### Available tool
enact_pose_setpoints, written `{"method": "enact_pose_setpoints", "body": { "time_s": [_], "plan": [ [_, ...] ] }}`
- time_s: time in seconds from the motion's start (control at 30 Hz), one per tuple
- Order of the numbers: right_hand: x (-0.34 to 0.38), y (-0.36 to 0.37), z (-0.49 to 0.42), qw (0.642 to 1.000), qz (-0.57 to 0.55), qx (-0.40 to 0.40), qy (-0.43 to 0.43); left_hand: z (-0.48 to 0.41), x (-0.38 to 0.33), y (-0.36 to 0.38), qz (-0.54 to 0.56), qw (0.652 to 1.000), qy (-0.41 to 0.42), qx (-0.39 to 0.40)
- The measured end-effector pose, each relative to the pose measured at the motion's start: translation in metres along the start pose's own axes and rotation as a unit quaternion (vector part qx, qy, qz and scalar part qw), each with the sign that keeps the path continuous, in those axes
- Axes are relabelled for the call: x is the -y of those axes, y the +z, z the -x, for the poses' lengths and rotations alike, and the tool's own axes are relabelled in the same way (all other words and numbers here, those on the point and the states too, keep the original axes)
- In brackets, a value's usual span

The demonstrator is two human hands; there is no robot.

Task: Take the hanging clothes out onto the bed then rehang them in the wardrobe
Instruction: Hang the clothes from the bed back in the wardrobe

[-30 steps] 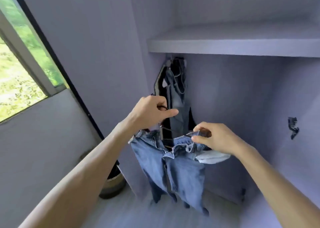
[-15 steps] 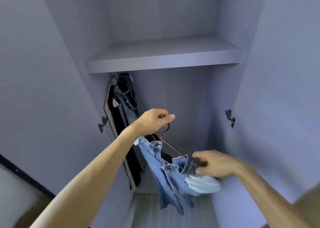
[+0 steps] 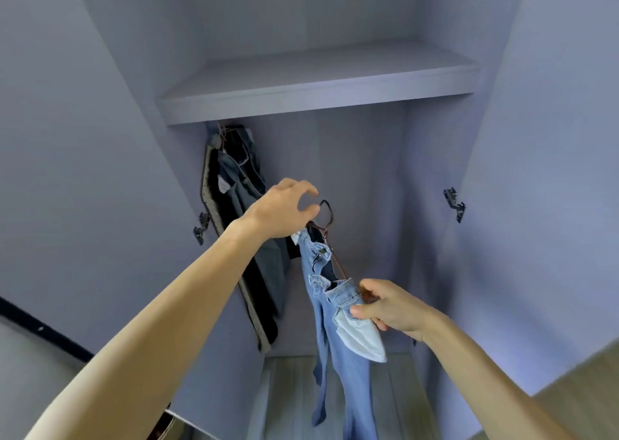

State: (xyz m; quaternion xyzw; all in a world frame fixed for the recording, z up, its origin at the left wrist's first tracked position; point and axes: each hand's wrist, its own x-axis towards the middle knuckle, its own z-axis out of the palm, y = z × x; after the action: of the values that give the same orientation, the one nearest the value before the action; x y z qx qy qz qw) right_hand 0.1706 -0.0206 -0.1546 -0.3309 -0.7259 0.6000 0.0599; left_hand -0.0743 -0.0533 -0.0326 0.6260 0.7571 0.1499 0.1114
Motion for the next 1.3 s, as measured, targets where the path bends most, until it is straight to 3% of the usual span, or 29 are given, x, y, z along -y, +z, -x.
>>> {"method": "enact_pose_setpoints", "body": {
  "time_s": [0.1, 0.3, 0.47, 0.6, 0.73, 1.0, 1.2, 1.3],
  "plan": [
    [0.008, 0.009, -0.026, 1.0, -0.022, -0.018, 0.005, 0.015, 0.043, -0.009, -0.152, 0.985, -0.048, -0.063],
    [0.036, 0.013, -0.1, 0.992, -0.109, -0.054, 0.009, 0.041, 0.122, -0.055, -0.399, 0.899, -0.148, -0.108],
    [0.072, 0.007, -0.171, 0.988, -0.143, -0.057, -0.03, 0.05, 0.174, -0.089, -0.498, 0.814, -0.247, -0.167],
    [0.106, 0.001, -0.232, 0.986, -0.147, -0.042, -0.068, 0.059, 0.212, -0.094, -0.549, 0.759, -0.309, -0.164],
    [0.137, -0.005, -0.291, 0.988, -0.096, -0.047, -0.108, 0.066, 0.228, -0.091, -0.569, 0.752, -0.275, -0.186],
    [0.191, -0.009, -0.404, 0.983, -0.062, -0.057, -0.166, 0.053, 0.228, -0.078, -0.627, 0.687, -0.343, -0.133],
    [0.206, -0.006, -0.482, 0.987, -0.025, -0.085, -0.134, 0.055, 0.234, -0.082, -0.604, 0.709, -0.329, -0.157],
    [0.198, -0.009, -0.511, 0.989, 0.0, -0.105, -0.099, 0.053, 0.237, -0.082, -0.613, 0.699, -0.335, -0.152]
  ]
}}
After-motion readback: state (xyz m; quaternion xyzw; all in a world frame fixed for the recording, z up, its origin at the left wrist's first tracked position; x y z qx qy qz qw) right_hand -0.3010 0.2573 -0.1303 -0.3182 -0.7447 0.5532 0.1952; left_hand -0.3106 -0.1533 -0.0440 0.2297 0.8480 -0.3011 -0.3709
